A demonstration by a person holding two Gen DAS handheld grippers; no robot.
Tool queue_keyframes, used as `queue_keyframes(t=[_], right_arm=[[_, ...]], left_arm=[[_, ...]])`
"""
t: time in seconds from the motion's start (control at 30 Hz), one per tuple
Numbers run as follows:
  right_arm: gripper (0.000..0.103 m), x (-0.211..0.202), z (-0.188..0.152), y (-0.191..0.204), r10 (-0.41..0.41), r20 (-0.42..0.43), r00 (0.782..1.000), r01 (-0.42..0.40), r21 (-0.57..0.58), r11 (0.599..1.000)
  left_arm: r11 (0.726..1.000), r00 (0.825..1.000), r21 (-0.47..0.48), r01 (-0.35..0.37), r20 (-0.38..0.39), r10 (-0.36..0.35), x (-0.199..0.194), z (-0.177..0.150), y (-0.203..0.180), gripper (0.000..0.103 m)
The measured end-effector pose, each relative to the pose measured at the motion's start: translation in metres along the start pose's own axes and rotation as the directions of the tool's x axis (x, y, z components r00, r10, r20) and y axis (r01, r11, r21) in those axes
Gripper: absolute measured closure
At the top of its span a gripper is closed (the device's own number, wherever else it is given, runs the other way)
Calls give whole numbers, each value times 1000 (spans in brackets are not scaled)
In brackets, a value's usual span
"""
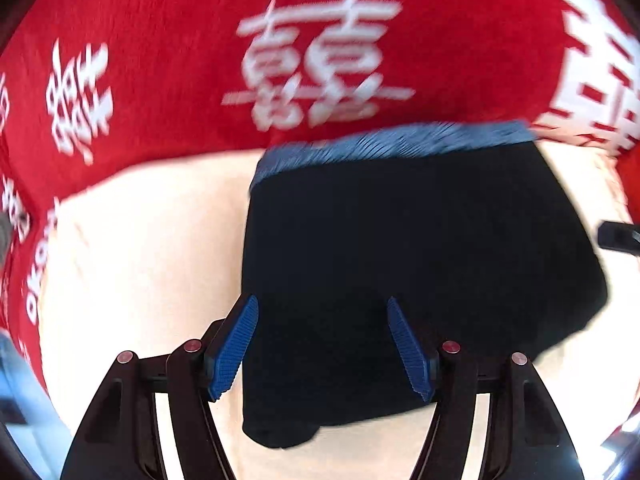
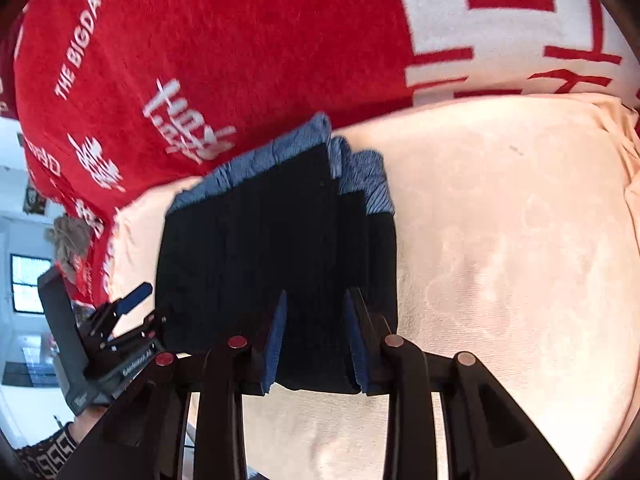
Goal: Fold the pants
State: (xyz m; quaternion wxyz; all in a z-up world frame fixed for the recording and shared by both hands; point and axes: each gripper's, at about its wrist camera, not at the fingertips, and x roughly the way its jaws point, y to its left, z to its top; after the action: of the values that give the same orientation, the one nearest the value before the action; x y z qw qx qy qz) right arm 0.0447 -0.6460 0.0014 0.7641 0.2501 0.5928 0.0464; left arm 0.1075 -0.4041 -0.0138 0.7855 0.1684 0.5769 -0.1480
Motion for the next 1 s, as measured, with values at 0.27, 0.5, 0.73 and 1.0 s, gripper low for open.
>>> queue_keyframes(t=[0.27, 0.5, 0.73, 1.0], right_arm=[[70, 23, -22, -6, -13, -45, 999, 15, 45, 999], [70, 24, -27, 3, -50, -41, 998, 51, 21, 998], [67, 18, -29, 10, -59, -37, 998, 59, -3, 998], [46, 5, -30, -10, -35, -41, 999, 37, 56, 998]], left_arm=[[996, 998, -62, 63, -12, -64, 10, -18, 12, 15], [994, 993, -50, 98, -55, -101, 16, -14, 15, 9], [989, 989, -87, 117, -81, -124, 16, -12, 19, 9], [985, 994, -148, 89, -54, -98, 10, -4, 22, 9]])
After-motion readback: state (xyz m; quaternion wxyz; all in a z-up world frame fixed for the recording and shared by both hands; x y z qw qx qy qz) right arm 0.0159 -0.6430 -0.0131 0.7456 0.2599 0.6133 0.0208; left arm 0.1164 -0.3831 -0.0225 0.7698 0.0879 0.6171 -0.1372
